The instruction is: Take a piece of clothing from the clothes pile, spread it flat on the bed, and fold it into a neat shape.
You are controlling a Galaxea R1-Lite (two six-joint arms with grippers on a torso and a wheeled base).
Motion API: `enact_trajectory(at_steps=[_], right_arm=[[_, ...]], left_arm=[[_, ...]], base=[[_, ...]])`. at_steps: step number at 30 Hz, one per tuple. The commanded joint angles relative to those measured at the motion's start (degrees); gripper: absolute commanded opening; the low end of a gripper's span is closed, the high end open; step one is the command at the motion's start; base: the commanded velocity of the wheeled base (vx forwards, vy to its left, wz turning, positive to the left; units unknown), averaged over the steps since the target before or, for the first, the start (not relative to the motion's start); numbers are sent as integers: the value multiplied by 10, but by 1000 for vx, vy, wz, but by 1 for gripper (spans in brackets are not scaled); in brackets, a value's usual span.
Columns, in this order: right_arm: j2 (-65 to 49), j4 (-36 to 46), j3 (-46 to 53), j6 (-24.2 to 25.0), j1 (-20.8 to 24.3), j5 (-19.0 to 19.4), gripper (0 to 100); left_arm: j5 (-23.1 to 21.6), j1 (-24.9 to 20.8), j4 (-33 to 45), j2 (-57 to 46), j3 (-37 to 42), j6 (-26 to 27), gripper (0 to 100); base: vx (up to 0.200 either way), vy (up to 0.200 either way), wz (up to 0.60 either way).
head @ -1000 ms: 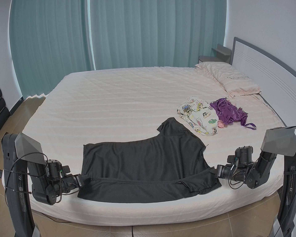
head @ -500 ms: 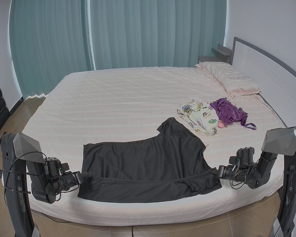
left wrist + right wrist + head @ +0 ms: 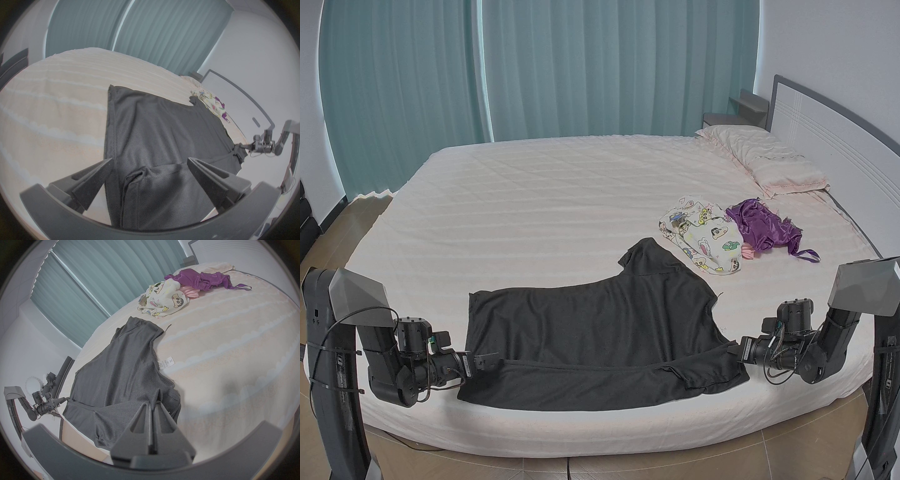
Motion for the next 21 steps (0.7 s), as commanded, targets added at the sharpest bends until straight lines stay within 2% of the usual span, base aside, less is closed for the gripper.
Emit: enact_trajectory(at_steps=[1,11,12,16,21], right_arm=[[1,0,0,1,0,0,0],[1,0,1,0,0,0,0],[1,0,1,0,0,1,0],[1,0,3,0,0,1,0],[1,0,3,0,1,0,0]], left_arm=[[-2,-9,3,1,-1,15,100],[-2,-21,5,2,4,28,100],[-2,-20,5,2,5,29,0],[1,-17,6,20,4,55,0],[2,-16,6,23,4,57,0]], base=[[0,0,0],[0,0,0],[0,0,0],[0,0,0],[0,0,0]])
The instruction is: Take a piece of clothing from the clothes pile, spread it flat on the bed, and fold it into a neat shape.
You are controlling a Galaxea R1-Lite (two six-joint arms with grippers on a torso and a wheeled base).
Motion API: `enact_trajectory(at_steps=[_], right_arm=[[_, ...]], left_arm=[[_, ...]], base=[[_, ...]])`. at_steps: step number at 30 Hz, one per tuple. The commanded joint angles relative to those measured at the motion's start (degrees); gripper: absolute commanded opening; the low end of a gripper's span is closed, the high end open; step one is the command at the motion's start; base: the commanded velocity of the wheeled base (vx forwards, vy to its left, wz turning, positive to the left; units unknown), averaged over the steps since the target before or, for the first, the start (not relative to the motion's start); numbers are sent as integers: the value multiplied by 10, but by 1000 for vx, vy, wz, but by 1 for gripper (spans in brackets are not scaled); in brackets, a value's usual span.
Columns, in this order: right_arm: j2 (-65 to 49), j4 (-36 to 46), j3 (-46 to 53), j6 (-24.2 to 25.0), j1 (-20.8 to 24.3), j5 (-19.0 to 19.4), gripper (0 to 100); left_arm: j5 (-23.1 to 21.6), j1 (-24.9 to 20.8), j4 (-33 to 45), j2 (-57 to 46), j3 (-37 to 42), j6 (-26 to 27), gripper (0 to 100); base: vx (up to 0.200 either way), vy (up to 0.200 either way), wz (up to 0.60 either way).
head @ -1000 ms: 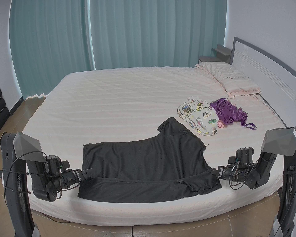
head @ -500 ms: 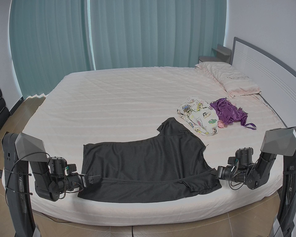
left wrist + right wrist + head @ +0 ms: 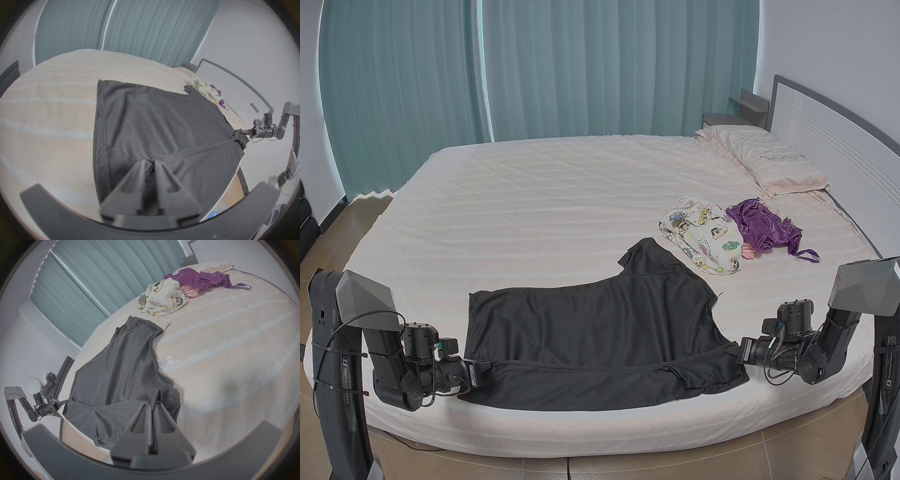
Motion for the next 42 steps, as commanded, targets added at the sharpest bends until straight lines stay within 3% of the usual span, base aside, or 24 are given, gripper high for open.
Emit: enact_trajectory(at_steps=[1,9,14,42], right_arm=[[1,0,0,0,1,0,0],[-1,-1,3,-1,0,-2,0],[0,-29,5,-1,-1,-4,0],[-4,-87,5,-4,-1,-5,0]], left_arm=[[1,1,0,7,0,0,0],[7,11,-6,-10,4,-3,0],[34,26,-6,-38,24,-6,0],[36,74,-49,-42,69,-12,0]], base=[[0,0,0],[0,0,0],[0,0,0],[0,0,0]])
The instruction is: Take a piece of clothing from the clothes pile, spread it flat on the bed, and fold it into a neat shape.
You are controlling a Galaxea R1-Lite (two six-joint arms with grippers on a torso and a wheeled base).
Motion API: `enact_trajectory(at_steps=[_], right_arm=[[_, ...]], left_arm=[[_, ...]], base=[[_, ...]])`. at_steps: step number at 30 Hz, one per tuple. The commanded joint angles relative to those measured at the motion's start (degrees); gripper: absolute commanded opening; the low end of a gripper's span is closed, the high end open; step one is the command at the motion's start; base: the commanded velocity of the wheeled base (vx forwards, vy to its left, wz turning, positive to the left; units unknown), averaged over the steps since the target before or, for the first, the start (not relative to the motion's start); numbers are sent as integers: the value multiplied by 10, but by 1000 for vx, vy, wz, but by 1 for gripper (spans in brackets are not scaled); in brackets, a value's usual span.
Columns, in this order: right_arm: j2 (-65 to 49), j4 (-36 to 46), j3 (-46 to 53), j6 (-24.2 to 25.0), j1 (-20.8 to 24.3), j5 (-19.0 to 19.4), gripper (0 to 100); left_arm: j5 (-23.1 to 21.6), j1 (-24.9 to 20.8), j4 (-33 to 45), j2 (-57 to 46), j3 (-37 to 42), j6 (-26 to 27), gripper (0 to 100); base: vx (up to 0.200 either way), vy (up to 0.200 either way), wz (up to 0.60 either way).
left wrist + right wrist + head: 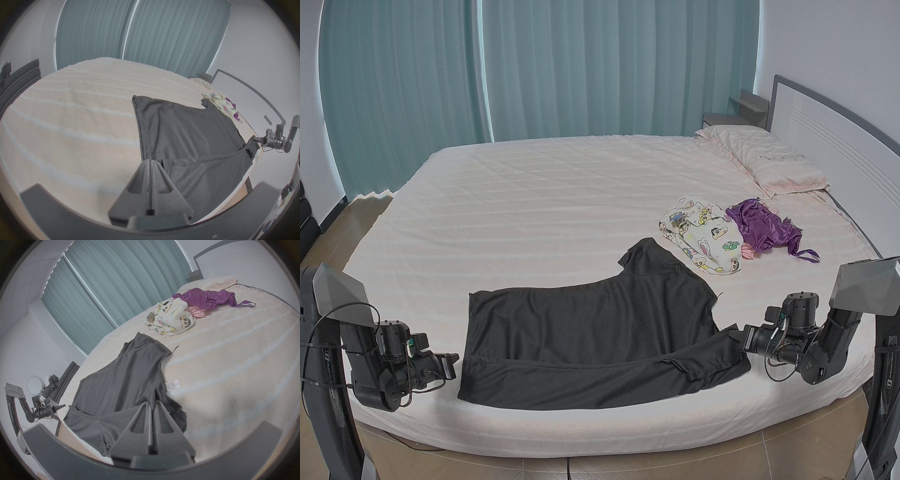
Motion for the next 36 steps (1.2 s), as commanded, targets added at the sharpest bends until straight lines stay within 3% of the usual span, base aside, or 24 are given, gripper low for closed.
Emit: enact_trajectory(at_steps=[1,16,17,28,36], right_arm=[[2,3,0,-3,1,0,0],[46,15,-55,-9,2,-2,0],[48,15,-56,-9,2,-1,100],[17,14,-45,-7,-49,-2,100],[-22,8,10,2,-70,0,100]], left_arm=[[0,1,0,3,6,-1,0],[-8,0,0,-5,3,-73,0],[-9,0,-1,-5,4,-81,0],[-17,-2,-115,1,37,-227,0],[-16,-2,-115,-4,38,-263,0]], base=[[0,0,0],[0,0,0],[0,0,0],[0,0,0],[0,0,0]])
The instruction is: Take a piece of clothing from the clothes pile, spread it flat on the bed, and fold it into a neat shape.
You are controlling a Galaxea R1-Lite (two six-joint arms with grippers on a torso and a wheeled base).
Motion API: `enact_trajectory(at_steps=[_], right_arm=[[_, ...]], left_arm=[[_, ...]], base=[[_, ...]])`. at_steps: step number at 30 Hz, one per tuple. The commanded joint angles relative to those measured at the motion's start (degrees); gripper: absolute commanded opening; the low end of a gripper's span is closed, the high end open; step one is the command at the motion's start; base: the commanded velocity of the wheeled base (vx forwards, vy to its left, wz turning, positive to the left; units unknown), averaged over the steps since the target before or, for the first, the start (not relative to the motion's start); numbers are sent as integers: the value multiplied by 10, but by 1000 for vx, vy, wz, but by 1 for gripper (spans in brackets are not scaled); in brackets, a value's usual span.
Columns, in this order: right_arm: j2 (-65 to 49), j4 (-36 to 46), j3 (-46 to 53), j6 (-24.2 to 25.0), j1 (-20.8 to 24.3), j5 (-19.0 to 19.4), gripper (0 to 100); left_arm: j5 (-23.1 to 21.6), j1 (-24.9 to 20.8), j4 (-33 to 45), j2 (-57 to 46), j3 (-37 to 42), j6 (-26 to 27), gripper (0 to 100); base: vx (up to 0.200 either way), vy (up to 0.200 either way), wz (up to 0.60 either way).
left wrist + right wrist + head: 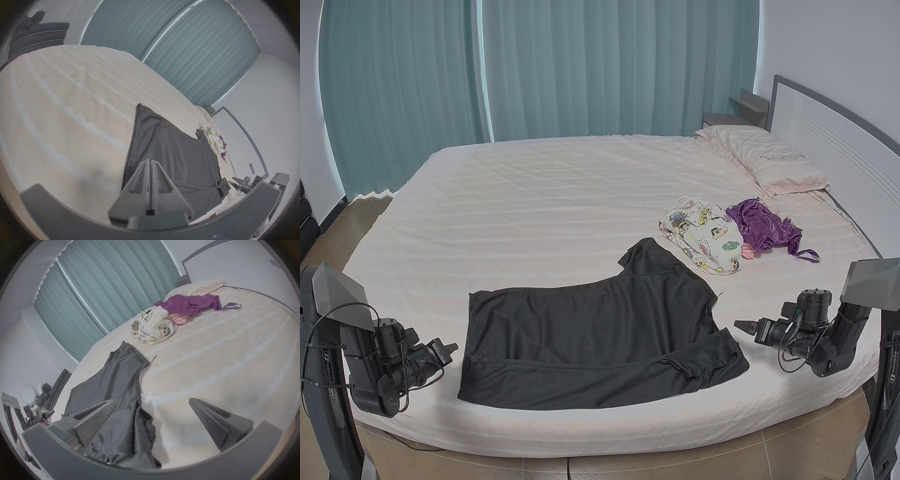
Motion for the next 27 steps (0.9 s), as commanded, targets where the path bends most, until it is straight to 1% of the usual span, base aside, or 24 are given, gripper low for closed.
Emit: enact_trajectory(at_steps=[1,4,5,7,22,27], right_arm=[[-41,-2,48,11,-9,1,100],[-59,-11,76,23,-6,1,100],[-73,-25,98,35,-4,3,100],[-76,-33,105,41,-3,3,100],[-64,-35,104,40,-1,3,100],[-64,-35,106,40,-1,3,100]], left_arm=[[0,0,-10,0,2,-4,0],[0,-1,-10,-1,4,-4,0],[0,-3,-10,-2,5,-4,0],[0,-4,-10,-3,9,-4,0],[1,-5,-10,-6,12,-2,0],[2,-5,-10,-6,12,-4,0]], base=[[0,0,0],[200,0,0],[200,0,0],[200,0,0],[200,0,0],[0,0,0]])
